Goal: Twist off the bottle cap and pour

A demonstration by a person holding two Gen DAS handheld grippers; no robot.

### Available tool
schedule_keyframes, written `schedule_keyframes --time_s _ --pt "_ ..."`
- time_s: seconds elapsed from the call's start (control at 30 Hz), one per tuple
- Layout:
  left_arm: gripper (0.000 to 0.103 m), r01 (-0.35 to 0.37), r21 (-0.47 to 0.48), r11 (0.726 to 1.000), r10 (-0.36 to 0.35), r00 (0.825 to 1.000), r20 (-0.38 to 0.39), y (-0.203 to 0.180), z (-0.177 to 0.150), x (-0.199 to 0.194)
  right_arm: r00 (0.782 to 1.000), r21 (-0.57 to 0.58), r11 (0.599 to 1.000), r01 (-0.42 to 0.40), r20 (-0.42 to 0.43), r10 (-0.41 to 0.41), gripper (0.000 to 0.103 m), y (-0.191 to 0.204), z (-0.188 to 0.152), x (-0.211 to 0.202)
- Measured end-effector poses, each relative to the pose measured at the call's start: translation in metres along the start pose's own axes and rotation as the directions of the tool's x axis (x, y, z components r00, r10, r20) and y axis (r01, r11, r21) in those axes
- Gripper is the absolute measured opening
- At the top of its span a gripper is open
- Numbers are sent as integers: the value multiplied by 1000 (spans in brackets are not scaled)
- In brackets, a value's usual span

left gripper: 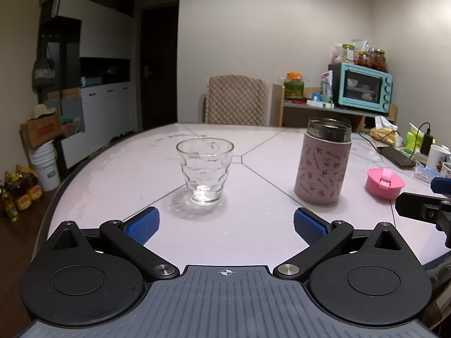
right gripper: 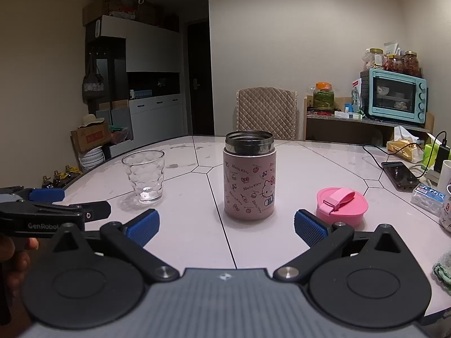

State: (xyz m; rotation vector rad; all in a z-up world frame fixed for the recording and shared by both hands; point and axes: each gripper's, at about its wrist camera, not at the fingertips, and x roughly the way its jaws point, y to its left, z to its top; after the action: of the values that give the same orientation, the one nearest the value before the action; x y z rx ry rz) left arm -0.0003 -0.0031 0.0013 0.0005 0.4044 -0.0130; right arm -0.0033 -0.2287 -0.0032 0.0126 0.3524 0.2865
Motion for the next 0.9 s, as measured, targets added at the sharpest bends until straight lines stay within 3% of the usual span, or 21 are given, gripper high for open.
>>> schedule_keyframes --time_s 0.7,0.9 --pt "103 -9 22 1000 9 1000 2 18 6 20 1000 0 1000 -11 5 11 103 -7 4 21" --pt "103 32 50 998 -32 999 13 27 11 37 999 -10 999 -31 24 31 103 -6 7 30"
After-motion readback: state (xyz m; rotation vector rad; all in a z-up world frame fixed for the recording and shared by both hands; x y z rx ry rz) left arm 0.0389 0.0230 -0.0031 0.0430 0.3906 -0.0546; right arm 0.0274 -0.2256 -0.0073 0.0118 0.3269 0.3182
